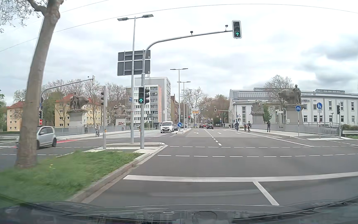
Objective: Follow the waypoints while adhering to traffic rules and regulations
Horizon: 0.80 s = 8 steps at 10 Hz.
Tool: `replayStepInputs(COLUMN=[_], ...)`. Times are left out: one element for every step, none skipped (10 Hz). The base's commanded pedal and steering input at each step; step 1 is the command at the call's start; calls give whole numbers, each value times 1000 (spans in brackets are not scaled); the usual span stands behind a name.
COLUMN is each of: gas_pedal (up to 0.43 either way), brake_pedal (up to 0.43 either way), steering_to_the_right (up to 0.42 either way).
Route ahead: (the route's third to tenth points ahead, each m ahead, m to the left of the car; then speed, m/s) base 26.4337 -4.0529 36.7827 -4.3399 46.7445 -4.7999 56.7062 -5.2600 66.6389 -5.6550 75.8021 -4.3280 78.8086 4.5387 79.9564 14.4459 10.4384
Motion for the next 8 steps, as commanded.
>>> replayStepInputs(gas_pedal=[8,0,0,0,0,0,0,0], brake_pedal=[0,0,0,0,0,0,0,0], steering_to_the_right=[21,20,17,15,14,14,14,13])
